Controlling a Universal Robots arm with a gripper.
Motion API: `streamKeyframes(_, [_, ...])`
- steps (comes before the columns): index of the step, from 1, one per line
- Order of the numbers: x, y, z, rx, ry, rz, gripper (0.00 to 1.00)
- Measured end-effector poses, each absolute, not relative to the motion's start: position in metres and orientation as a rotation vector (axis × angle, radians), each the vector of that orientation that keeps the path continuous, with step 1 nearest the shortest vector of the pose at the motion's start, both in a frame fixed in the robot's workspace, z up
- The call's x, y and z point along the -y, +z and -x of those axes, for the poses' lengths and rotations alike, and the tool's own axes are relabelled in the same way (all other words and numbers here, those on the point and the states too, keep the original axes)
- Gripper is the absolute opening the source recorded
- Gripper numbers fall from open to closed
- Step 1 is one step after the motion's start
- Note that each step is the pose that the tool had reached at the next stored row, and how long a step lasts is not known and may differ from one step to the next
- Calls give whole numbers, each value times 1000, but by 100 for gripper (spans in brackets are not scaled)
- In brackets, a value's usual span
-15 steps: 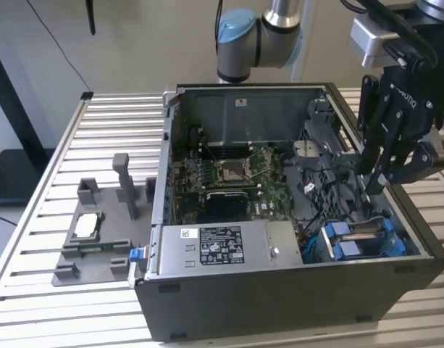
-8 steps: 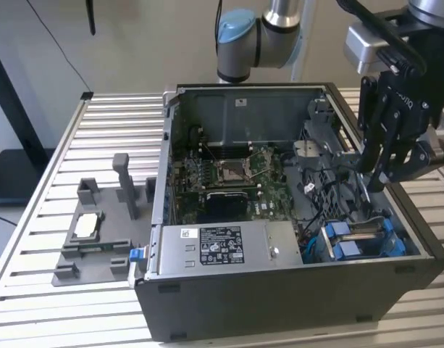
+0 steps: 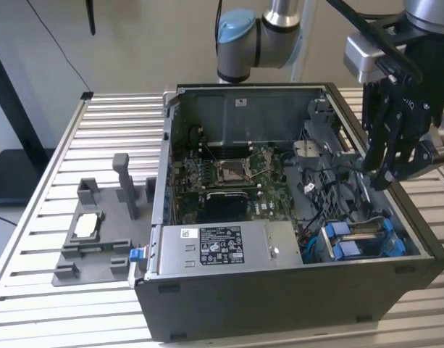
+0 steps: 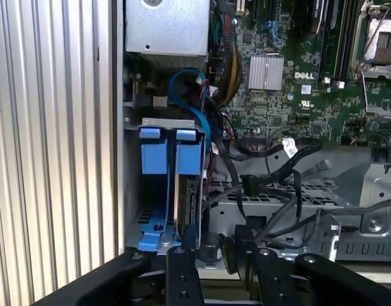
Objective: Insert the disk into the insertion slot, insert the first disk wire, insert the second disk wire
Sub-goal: 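Insert the disk into the insertion slot, then insert the first disk wire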
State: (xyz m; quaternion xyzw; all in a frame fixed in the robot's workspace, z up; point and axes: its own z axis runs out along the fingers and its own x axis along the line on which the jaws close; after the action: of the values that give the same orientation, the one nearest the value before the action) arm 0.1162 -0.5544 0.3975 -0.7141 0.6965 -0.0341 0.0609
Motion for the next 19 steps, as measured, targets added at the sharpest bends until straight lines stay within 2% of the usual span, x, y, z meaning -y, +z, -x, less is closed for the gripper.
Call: streamKeyframes(19, [541,389,-127,-2100,-164,2162,38])
